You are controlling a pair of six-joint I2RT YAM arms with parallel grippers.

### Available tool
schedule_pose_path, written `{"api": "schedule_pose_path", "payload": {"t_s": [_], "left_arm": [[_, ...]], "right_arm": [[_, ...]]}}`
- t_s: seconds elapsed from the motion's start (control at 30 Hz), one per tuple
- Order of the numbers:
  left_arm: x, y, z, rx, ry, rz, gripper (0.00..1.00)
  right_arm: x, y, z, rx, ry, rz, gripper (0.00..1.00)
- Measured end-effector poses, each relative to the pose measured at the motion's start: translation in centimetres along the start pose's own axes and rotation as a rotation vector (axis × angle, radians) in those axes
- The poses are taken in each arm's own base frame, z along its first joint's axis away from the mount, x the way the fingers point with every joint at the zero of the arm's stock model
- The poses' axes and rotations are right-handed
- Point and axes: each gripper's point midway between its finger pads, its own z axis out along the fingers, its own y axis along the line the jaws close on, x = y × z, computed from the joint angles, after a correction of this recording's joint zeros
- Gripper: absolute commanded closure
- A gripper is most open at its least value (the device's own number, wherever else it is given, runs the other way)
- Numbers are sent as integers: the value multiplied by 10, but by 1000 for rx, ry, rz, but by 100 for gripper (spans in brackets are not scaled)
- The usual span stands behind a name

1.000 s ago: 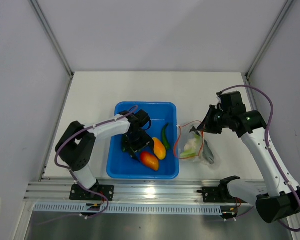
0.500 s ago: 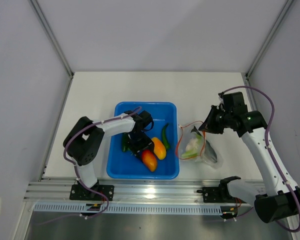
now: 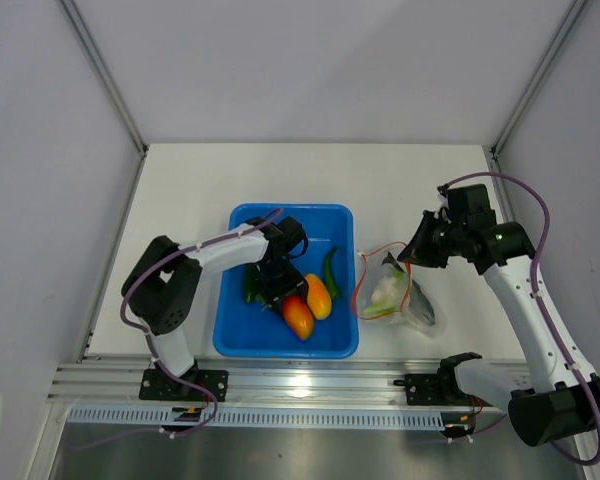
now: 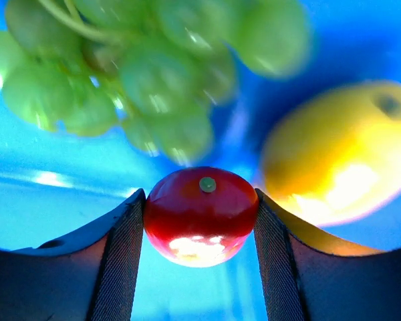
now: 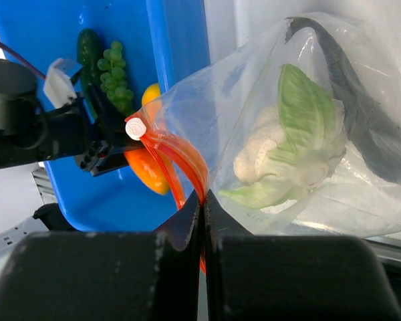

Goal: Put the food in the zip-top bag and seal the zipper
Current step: Pick up the fake fruit from the bin, then place the fake fruit in the zipper food storage bag.

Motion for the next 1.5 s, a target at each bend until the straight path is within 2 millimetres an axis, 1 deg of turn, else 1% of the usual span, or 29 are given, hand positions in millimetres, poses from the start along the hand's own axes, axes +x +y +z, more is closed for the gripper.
{"api": "schedule_pose_path", "payload": {"t_s": [0.1, 0.2, 0.37, 0.57, 0.67, 0.77, 0.83, 0.87, 1.0, 1.07, 1.13, 1.33, 1.5], "left_arm": [[1, -9, -20, 53, -25, 39, 99], [1, -25, -44, 129, -53, 89, 100], [6, -51, -91, 300, -108, 199, 99], [17, -73, -148, 538, -198, 344, 99], [24, -88, -175, 654, -237, 415, 99], [32, -102, -194, 731, -269, 478, 99], [40, -111, -210, 775, -293, 531, 99], [45, -118, -221, 807, -311, 568, 99], [66, -144, -255, 916, -361, 679, 99], [74, -153, -261, 948, -375, 721, 100], [78, -157, -258, 949, -377, 747, 100], [76, -172, -233, 890, -388, 800, 99], [75, -185, -223, 853, -419, 824, 100]], "right_arm": [[0, 0, -1, -3, -3, -1, 100], [0, 1, -2, -8, -2, -2, 100], [0, 2, -2, -12, -3, -2, 100], [1, 6, -2, -32, 7, 5, 100], [1, 10, -2, -55, 16, 26, 100], [1, 14, 0, -81, 38, 64, 100], [0, 17, 2, -97, 56, 94, 100], [-1, 19, 3, -106, 68, 117, 100], [-5, 25, 5, -148, 95, 190, 100], [-8, 29, 4, -177, 102, 227, 100], [-10, 33, 2, -210, 113, 267, 100], [-17, 35, -3, -256, 127, 369, 100], [-18, 37, -4, -263, 135, 395, 100]]}}
